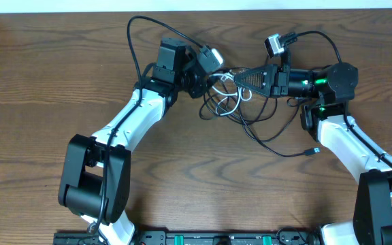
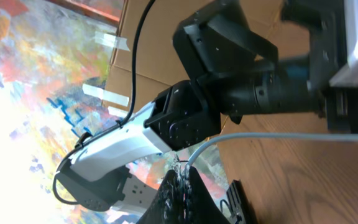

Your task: Untangle cables

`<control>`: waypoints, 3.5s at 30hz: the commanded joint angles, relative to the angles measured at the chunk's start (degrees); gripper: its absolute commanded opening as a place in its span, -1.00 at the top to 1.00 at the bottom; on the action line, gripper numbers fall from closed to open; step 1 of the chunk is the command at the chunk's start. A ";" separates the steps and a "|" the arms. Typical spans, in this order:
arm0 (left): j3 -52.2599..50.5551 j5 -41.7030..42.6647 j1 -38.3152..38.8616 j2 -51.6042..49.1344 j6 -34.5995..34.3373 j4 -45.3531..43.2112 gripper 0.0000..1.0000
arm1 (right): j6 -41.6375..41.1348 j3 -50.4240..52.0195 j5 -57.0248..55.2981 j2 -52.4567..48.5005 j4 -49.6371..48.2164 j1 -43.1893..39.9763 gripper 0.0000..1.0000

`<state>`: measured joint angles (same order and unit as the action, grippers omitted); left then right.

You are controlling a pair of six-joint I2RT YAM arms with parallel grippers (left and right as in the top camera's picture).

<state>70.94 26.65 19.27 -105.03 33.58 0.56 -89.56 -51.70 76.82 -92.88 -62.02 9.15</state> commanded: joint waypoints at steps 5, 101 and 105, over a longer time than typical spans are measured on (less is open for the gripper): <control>0.74 -0.81 -0.24 -0.46 -13.00 -5.88 0.28 | 3.82 -0.90 0.57 0.24 0.39 0.28 0.98; 0.74 16.85 -4.59 19.87 -30.18 -7.48 0.85 | 37.99 -0.90 -5.97 0.22 28.63 -4.24 -0.99; 0.74 16.90 -4.44 19.89 -30.27 -7.34 0.85 | 37.97 -0.90 -10.23 0.22 25.18 -0.09 -0.98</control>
<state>70.96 42.35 15.00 -86.15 3.01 -6.48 -52.27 -52.05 69.91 -92.92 -36.32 6.87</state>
